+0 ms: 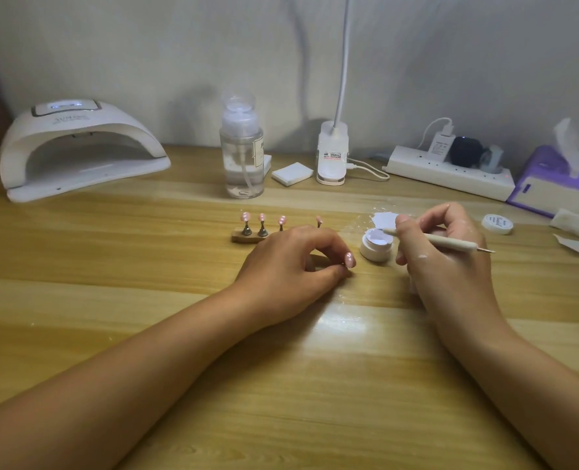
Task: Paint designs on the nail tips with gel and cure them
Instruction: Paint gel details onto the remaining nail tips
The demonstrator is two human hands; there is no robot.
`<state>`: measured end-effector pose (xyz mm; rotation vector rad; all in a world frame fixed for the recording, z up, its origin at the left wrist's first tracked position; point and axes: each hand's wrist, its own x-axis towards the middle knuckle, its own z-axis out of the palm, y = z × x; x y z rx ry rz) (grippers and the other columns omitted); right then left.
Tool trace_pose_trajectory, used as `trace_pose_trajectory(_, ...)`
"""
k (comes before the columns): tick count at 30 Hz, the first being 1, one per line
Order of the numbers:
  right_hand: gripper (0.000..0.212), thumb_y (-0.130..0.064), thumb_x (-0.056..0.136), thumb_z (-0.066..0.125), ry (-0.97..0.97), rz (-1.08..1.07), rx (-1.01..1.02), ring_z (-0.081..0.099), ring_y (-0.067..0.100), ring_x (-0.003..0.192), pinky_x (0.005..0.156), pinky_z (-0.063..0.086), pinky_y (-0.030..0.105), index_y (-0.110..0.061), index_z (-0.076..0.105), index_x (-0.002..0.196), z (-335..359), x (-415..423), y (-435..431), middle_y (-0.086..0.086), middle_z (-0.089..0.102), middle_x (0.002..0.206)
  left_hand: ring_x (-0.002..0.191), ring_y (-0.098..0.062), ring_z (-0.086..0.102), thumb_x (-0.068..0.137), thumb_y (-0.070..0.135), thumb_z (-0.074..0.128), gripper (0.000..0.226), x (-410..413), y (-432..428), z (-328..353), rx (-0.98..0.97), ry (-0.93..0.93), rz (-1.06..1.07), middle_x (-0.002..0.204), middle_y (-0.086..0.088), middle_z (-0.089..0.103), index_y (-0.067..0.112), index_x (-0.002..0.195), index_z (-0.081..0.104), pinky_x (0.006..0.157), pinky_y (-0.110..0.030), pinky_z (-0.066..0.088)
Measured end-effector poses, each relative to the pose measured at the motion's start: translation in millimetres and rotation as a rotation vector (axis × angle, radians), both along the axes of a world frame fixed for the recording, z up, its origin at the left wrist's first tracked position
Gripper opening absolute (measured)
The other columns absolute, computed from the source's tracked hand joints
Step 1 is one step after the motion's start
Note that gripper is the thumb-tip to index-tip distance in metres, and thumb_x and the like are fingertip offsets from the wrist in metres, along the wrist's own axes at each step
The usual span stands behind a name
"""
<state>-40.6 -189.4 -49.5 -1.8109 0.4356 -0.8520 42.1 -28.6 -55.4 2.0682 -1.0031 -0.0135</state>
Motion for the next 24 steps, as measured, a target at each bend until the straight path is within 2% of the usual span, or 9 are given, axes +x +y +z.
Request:
trace_pose_trajectory(3,0.015,-0.033,0.101,0.057,-0.067,0.015,-0.061,0.06,0.012,0.055,0.056,0.044,0.035,-0.028,0.047,0.09,5.4,-4.1,6.5,0.001,0.071,0.075,0.054,0.008,0.049,0.083,0.027,0.073,0.013,0.2,-0.2,0.4,-0.008,0.004,-0.012,0.084,0.021,0.064,0.038,0.08,0.068,0.064,-0.024,0.035)
trace_pose_trajectory(6,0.006,-0.029,0.102,0.056,-0.124,0.08,-0.088,0.068,0.009,0.062,0.05,0.049,0.025,-0.028,0.052,0.098,13.0,-9.6,14.2,-0.004,0.074,0.087,0.054,0.009,0.05,0.083,0.027,0.073,0.012,0.4,0.1,0.3,-0.012,0.006,-0.015,0.075,0.027,0.061,0.037,0.081,0.068,0.062,-0.024,0.034)
trace_pose_trajectory(8,0.01,-0.025,0.099,0.063,-0.133,0.153,0.002,0.064,0.011,0.055,0.043,0.046,0.022,-0.023,0.055,0.092,15.5,-13.0,18.9,0.001,0.072,0.079,0.054,0.009,0.05,0.084,0.026,0.072,0.011,0.4,0.0,0.3,-0.009,0.003,-0.019,0.071,0.031,0.059,0.036,0.082,0.068,0.061,-0.021,0.034)
trace_pose_trajectory(10,0.019,-0.021,0.096,0.066,-0.096,0.216,0.18,0.052,0.011,0.042,0.038,0.039,0.02,-0.017,0.052,0.084,14.1,-13.1,22.6,0.004,0.066,0.061,0.055,0.015,0.05,0.084,0.021,0.072,0.015,0.2,0.2,0.4,-0.018,-0.008,-0.03,0.07,0.03,0.06,0.035,0.081,0.067,0.059,-0.011,0.032)
trace_pose_trajectory(13,0.024,-0.01,0.09,0.065,-0.005,0.224,0.366,0.042,0.01,0.037,0.036,0.032,0.018,-0.017,0.045,0.079,8.6,-9.7,23.5,0.003,0.059,0.05,0.055,0.02,0.048,0.084,0.017,0.072,0.015,0.0,0.1,0.5,-0.018,-0.013,-0.041,0.08,0.021,0.068,0.031,0.082,0.068,0.058,-0.005,0.03)
trace_pose_trajectory(16,0.032,-0.004,0.084,0.062,0.018,0.219,0.325,0.042,0.01,0.035,0.036,0.033,0.016,-0.02,0.044,0.062,6.0,-7.2,22.6,0.007,0.057,0.045,0.055,0.017,0.049,0.084,0.019,0.072,0.015,0.8,-0.2,-0.6,-0.018,-0.008,-0.034,0.086,0.018,0.071,0.033,0.082,0.067,0.059,-0.01,0.031)
trace_pose_trajectory(18,0.035,-0.008,0.08,0.063,0.034,0.237,0.276,0.042,0.01,0.035,0.036,0.033,0.015,-0.022,0.044,0.054,5.1,-6.4,23.2,0.008,0.057,0.045,0.055,0.016,0.05,0.084,0.02,0.072,0.016,0.9,-0.2,-0.8,-0.017,0.002,-0.032,0.088,0.019,0.071,0.034,0.082,0.066,0.06,-0.016,0.032)
trace_pose_trajectory(21,0.026,-0.02,0.07,0.062,0.064,0.259,0.243,0.044,0.012,0.037,0.038,0.035,0.016,-0.023,0.043,0.052,3.9,-5.8,23.6,0.01,0.06,0.047,0.054,0.016,0.05,0.084,0.02,0.073,0.015,0.8,-0.4,-0.5,-0.018,0.007,-0.036,0.089,0.018,0.072,0.033,0.082,0.066,0.059,-0.014,0.032)
trace_pose_trajectory(24,0.023,-0.021,0.067,0.062,0.08,0.275,0.221,0.048,0.015,0.04,0.04,0.038,0.02,-0.022,0.044,0.053,2.7,-4.7,23.4,0.012,0.062,0.05,0.054,0.017,0.048,0.083,0.018,0.073,0.016,0.6,-0.7,0.0,-0.017,-0.005,-0.039,0.089,0.017,0.072,0.032,0.082,0.067,0.057,-0.01,0.03)
